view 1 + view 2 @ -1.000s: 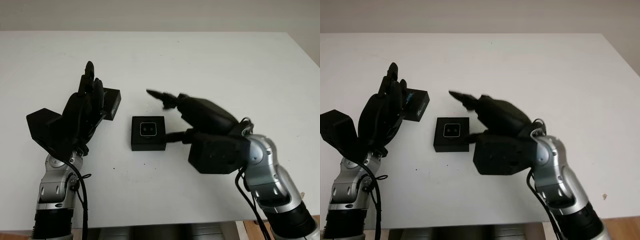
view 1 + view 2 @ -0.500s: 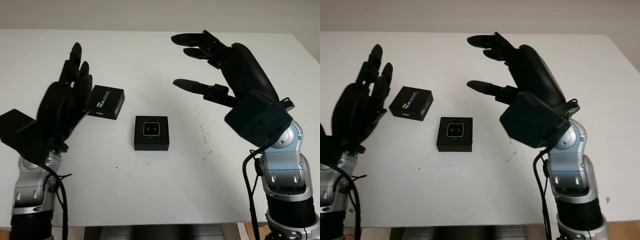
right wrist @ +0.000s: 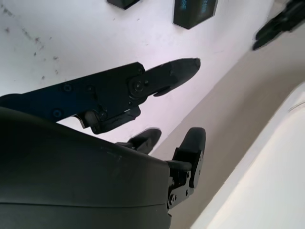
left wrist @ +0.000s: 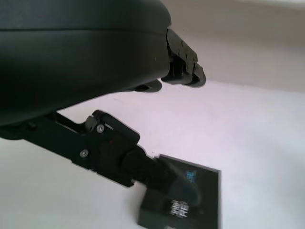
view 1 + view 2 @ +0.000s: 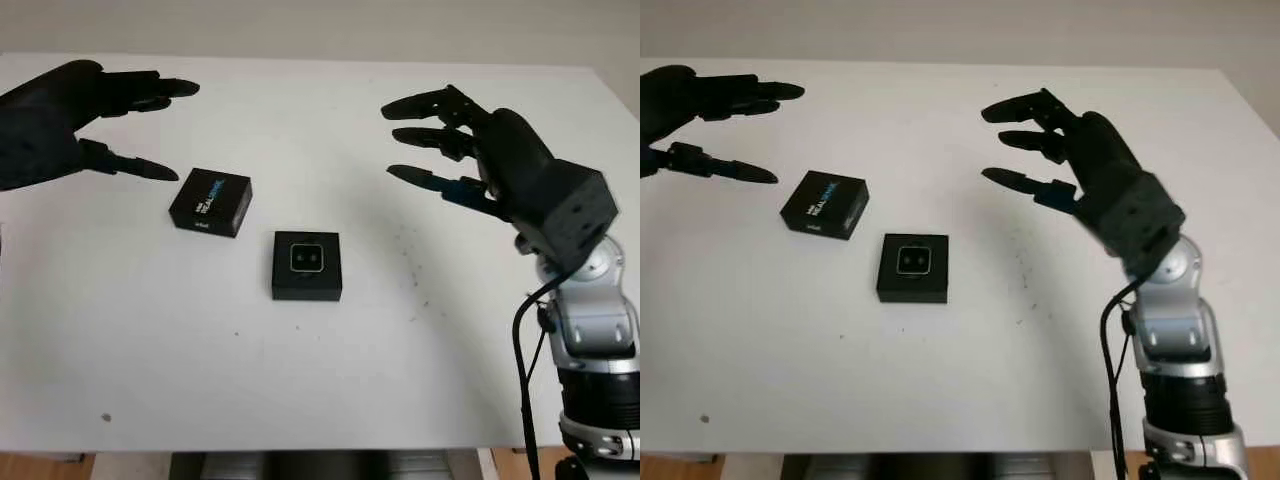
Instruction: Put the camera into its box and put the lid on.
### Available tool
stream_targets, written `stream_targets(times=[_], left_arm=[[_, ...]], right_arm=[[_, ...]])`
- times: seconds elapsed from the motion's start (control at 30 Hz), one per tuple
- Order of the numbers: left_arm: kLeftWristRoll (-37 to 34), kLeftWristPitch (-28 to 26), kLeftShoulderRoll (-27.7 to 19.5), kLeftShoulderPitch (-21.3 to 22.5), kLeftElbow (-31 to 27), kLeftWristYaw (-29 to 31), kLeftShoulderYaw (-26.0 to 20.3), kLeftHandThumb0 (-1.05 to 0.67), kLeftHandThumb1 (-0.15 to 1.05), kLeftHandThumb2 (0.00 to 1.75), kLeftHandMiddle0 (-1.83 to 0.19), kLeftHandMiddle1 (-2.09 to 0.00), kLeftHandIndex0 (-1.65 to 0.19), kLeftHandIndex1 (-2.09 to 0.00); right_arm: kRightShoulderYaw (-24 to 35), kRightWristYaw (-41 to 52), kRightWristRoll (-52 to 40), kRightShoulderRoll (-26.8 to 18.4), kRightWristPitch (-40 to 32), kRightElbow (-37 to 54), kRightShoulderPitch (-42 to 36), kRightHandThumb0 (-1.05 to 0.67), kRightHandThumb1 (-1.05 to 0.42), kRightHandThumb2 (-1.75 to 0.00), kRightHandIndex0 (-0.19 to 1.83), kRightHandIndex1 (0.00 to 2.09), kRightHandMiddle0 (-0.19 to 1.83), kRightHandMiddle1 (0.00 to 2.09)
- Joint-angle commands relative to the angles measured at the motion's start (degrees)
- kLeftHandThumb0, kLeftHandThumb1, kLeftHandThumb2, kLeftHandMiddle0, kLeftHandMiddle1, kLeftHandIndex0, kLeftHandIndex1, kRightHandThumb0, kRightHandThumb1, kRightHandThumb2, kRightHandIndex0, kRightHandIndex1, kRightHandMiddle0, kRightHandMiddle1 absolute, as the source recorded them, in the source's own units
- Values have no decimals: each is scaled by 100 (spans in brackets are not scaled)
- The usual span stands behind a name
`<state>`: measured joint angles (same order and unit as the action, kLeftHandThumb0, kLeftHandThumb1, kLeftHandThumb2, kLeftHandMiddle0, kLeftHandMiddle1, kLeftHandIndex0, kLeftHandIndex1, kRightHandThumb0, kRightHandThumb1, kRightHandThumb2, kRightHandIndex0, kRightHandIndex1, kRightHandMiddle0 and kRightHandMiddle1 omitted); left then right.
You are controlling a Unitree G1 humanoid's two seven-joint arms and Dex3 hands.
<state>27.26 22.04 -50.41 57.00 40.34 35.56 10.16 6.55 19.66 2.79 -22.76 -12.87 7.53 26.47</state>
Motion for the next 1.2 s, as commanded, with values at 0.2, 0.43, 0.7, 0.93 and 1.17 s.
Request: stream_targets(times=[0.2, 0.43, 0.7, 0.93, 1.17], left_arm=[[900, 391, 496, 740, 1092, -526, 881, -66, 79, 6, 6, -3, 6, -1], [1403, 542, 846, 1119, 2011, -967, 1394, -72, 81, 6, 10, -5, 10, -2], [1517, 567, 986, 1216, 2465, -986, 1642, -74, 82, 6, 9, -5, 11, -3], [1610, 515, 985, 1267, 2492, -804, 1844, -73, 82, 6, 11, -5, 13, -4], [1635, 480, 1031, 1193, 2510, -754, 1958, -71, 82, 5, 10, -6, 12, -5]], right_arm=[[235, -187, -450, 12, -148, -58, 76, -50, -99, -6, 11, 16, -16, 74], [312, -448, -616, 84, -418, 156, 41, -49, -99, -6, 10, 14, -15, 68], [504, -971, -863, 363, -448, 184, 55, -51, -102, -7, 9, 13, -16, 70], [500, -1112, -858, 375, -382, 124, 58, -48, -105, -6, 10, 11, -10, 59], [441, -1197, -845, 426, -438, 191, 34, -47, -105, -6, 13, 11, -7, 59]])
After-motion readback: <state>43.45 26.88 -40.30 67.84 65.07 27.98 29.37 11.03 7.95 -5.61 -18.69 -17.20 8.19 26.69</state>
